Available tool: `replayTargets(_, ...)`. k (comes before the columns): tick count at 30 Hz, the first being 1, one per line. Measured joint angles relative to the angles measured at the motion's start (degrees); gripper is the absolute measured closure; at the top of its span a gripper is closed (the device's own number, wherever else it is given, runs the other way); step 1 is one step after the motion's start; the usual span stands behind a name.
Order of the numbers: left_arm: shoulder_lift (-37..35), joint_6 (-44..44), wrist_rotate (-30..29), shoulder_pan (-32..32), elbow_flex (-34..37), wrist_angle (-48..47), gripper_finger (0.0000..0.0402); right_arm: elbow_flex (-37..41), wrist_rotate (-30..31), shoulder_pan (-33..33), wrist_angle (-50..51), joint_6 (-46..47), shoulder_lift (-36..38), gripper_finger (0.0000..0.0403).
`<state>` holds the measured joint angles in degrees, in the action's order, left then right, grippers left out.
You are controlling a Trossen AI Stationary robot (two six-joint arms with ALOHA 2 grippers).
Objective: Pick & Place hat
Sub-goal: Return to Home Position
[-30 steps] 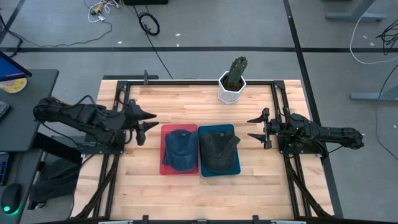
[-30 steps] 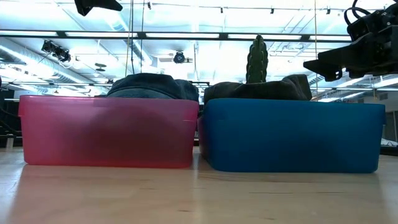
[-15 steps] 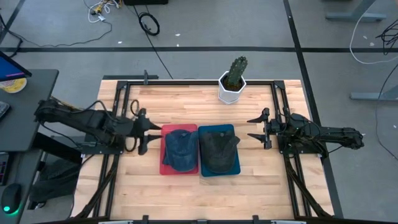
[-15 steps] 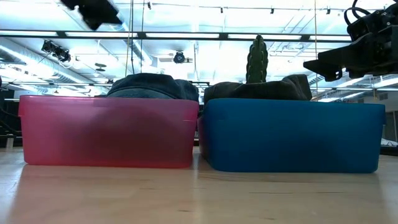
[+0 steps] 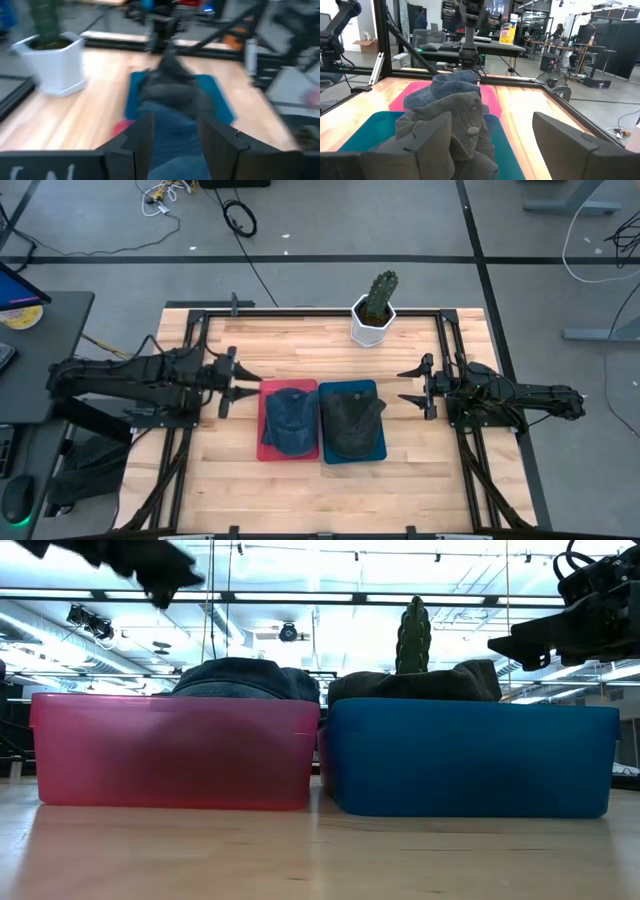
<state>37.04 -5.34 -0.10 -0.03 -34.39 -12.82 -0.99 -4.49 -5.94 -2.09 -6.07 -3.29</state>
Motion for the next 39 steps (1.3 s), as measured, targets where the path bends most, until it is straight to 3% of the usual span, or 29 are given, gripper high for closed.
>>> replayTargets(11,-12.14,0.07,-0.53,6.84,10.05,3.93,0.0246,0.00,-0.02,-0.01,0.00,0.00,0.00,0.0121)
replayTargets(24,-36.41,1.25,-0.11,6.95,18.99,4.84,0.0246,0.00,-0.02,0.01,-0.01,0.00,-0.01,0.0121)
replayTargets(32,-34.86,2.01,-0.37,6.95,26.62,17.34,0.0246,0.00,-0.02,0.00,-0.07,-0.01,-0.02,0.0121)
replayTargets(36,-34.98,2.80,-0.69,6.95,32.06,28.65,0.0246,0.00,-0.02,0.00,-0.07,-0.02,-0.02,0.0121)
replayTargets(39,-34.88,4.07,-0.77,6.95,33.84,29.36,0.0246,0.00,-0.02,-0.01,-0.07,-0.02,0.00,0.0121)
